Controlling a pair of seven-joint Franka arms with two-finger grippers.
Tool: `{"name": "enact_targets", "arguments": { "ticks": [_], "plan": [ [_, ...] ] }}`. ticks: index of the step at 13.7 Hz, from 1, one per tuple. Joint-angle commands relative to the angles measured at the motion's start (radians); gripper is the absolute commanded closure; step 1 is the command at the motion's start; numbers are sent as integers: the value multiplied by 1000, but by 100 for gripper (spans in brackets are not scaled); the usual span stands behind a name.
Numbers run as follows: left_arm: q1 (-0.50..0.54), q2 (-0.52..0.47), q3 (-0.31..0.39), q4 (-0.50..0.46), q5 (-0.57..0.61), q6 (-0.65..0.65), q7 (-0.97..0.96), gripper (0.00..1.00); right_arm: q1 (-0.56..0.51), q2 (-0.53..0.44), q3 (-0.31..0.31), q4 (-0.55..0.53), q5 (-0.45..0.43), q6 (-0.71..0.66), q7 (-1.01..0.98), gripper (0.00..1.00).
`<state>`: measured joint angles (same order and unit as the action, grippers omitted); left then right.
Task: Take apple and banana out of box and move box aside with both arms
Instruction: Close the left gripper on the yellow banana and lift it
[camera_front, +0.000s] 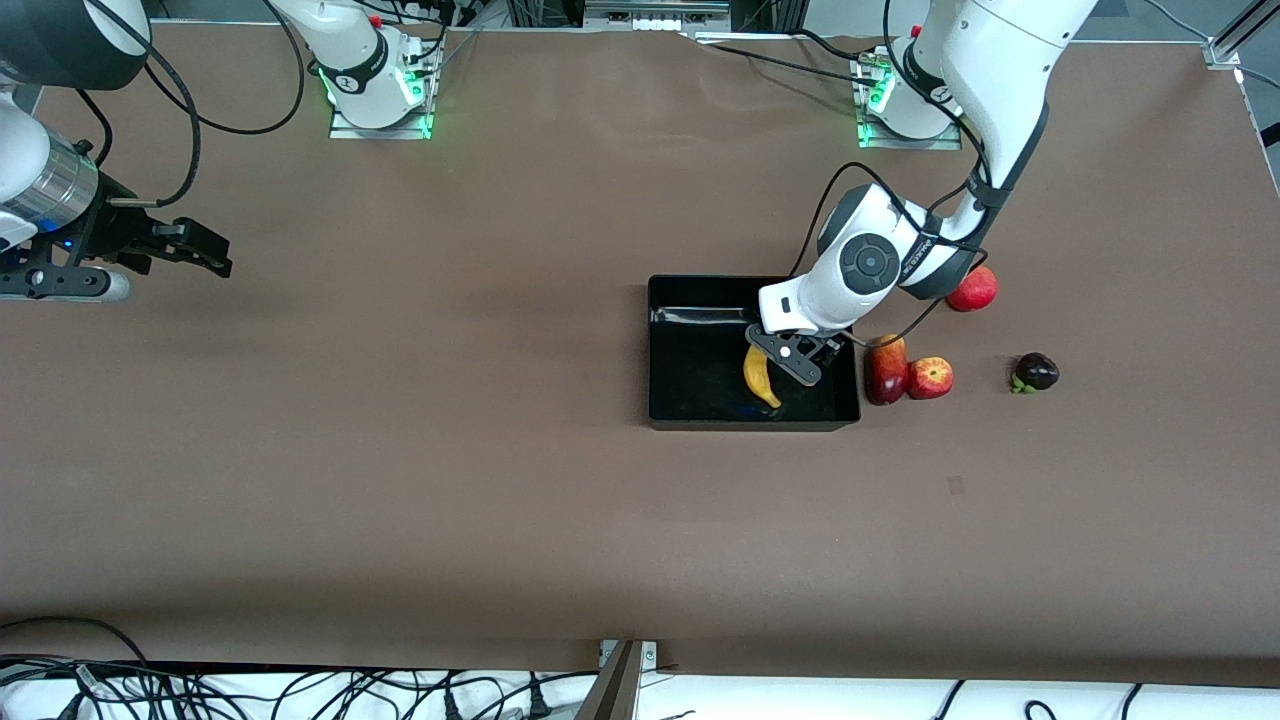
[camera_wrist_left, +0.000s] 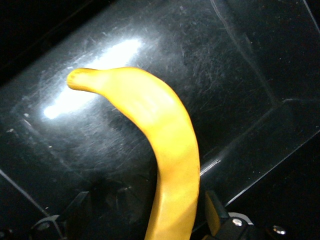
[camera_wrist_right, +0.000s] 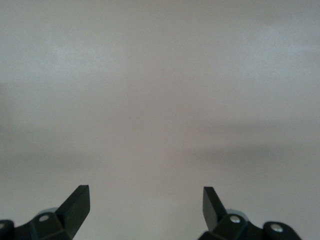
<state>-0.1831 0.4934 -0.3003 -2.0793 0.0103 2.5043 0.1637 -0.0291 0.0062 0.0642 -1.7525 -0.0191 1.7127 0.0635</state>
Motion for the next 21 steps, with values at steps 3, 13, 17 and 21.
{"name": "enact_targets", "arguments": {
  "ticks": [3, 13, 17, 21],
  "plan": [
    [-18, 25, 10, -4, 33, 22, -23, 32, 2, -9, 3, -5, 4, -7, 10, 0],
    [-12, -90, 15, 11, 22, -89, -24, 100, 2, -9, 3, -5, 4, -7, 10, 0],
    [8, -241, 4, 10, 19, -203, -39, 100, 5, -9, 3, -5, 4, -7, 10, 0],
    [124, -337, -11, 12, 20, -306, 26, 100, 5, -9, 3, -5, 4, -7, 10, 0]
  ]
}}
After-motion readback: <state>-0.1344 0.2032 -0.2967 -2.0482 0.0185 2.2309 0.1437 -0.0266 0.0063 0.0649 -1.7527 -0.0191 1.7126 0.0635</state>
